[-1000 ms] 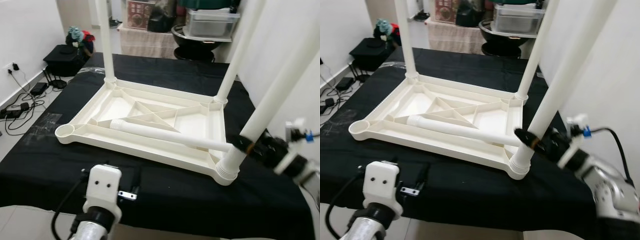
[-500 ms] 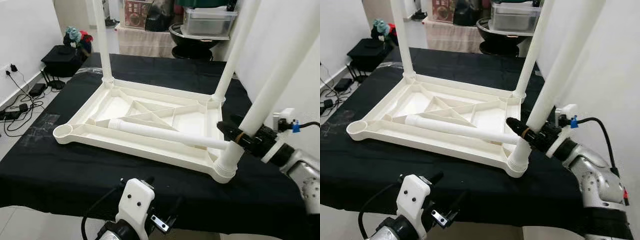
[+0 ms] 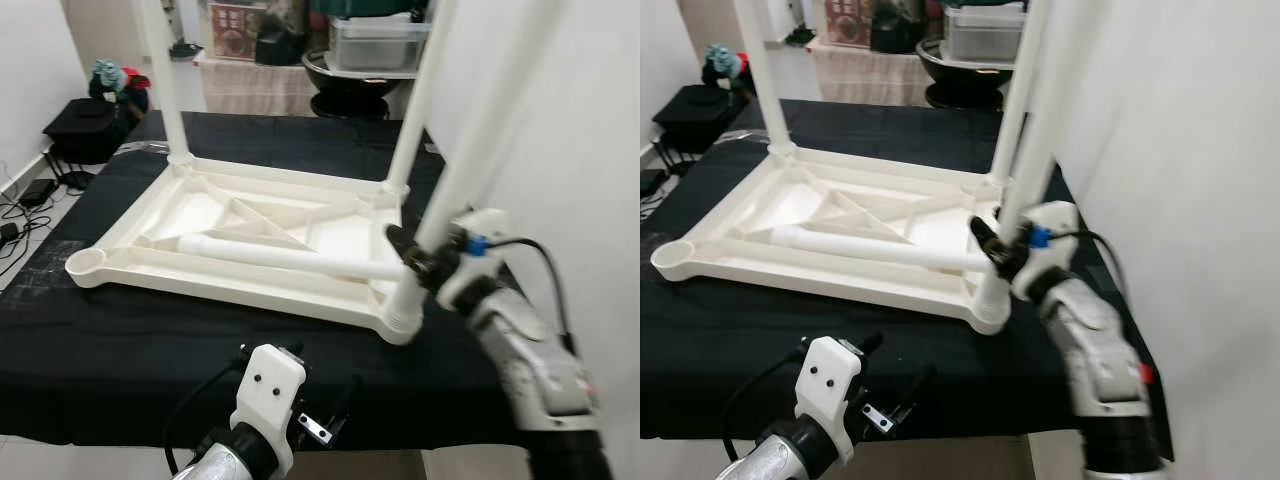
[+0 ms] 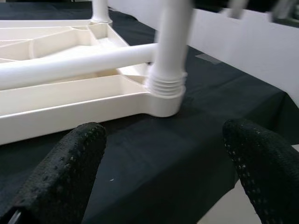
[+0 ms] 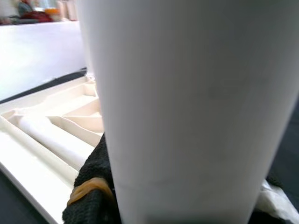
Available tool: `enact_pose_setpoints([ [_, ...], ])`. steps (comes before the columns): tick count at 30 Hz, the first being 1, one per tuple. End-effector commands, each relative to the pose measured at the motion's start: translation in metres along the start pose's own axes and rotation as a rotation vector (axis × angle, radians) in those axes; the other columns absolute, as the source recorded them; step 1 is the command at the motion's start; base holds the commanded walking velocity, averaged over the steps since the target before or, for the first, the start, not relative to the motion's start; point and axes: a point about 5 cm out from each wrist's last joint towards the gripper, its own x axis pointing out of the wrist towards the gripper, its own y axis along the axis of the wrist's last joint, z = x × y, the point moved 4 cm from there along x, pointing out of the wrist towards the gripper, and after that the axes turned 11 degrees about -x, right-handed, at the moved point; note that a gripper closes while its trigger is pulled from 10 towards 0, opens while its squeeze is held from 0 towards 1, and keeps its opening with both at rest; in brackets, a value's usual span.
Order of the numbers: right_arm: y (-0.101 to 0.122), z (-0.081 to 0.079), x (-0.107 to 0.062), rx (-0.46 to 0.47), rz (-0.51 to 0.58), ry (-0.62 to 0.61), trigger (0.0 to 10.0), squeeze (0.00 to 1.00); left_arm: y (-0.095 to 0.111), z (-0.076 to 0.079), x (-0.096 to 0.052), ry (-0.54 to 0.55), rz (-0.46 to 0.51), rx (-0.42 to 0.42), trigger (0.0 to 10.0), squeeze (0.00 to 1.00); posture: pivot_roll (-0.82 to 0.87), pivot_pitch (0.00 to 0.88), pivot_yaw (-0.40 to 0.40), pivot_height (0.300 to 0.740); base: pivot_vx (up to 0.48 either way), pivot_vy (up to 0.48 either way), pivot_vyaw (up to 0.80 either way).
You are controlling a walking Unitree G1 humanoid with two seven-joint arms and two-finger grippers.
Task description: Building children table
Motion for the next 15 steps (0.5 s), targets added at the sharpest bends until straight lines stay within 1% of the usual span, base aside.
enact_pose_setpoints([
  [1,-0.001,-0.009,0.009,-0.037,-0.035,-0.034,0.0,0.00,-0.002,-0.002,0.001,0.018,-0.004,0.010,10.0,0.00,0.03,0.129,-0.092,0.740,0.000,0.000,0.00],
  [3,-0.002,-0.015,0.019,-0.044,-0.075,-0.100,0.0,0.00,-0.001,-0.003,0.001,0.026,0.002,0.010,10.0,0.00,0.04,0.127,-0.091,0.740,0.000,0.000,0.00],
  [5,-0.002,-0.015,0.019,-0.044,-0.075,-0.100,0.0,0.00,-0.001,-0.003,0.001,0.026,0.002,0.010,10.0,0.00,0.04,0.127,-0.091,0.740,0.000,0.000,0.00],
  [6,-0.002,-0.016,0.023,-0.052,-0.108,-0.163,0.0,0.00,-0.001,-0.004,0.001,0.025,0.001,0.017,10.0,0.00,0.04,0.127,-0.099,0.740,0.000,0.000,0.00],
  [7,-0.002,-0.016,0.023,-0.052,-0.108,-0.163,0.0,0.00,-0.001,-0.004,0.001,0.025,0.001,0.017,10.0,0.00,0.04,0.127,-0.099,0.740,0.000,0.000,0.00],
  [9,-0.003,-0.015,0.027,-0.045,-0.176,-0.288,0.0,0.00,-0.001,-0.004,0.001,0.034,0.005,0.020,10.0,0.00,0.05,0.126,-0.103,0.740,0.000,0.000,0.00],
  [10,-0.003,-0.015,0.027,-0.045,-0.176,-0.288,0.0,0.00,-0.001,-0.004,0.001,0.034,0.005,0.020,10.0,0.00,0.05,0.126,-0.103,0.740,0.000,0.000,0.00],
  [11,-0.003,-0.010,0.025,-0.045,-0.203,-0.368,0.0,0.00,0.000,-0.005,0.001,0.042,0.007,0.021,10.0,0.00,0.04,0.126,-0.106,0.740,0.000,0.000,0.00],
  [12,-0.003,-0.010,0.025,-0.045,-0.203,-0.368,0.0,0.00,0.000,-0.005,0.001,0.042,0.007,0.021,10.0,0.00,0.04,0.126,-0.106,0.740,0.000,0.000,0.00],
  [14,-0.002,-0.006,0.023,-0.055,-0.234,-0.452,0.0,0.00,0.000,-0.005,0.001,0.047,0.010,0.022,10.0,0.00,0.04,0.126,-0.109,0.740,0.000,0.000,0.00],
  [15,-0.002,-0.006,0.023,-0.055,-0.234,-0.452,0.0,0.00,0.000,-0.005,0.001,0.047,0.010,0.022,10.0,0.00,0.04,0.126,-0.109,0.740,0.000,0.000,0.00],
])
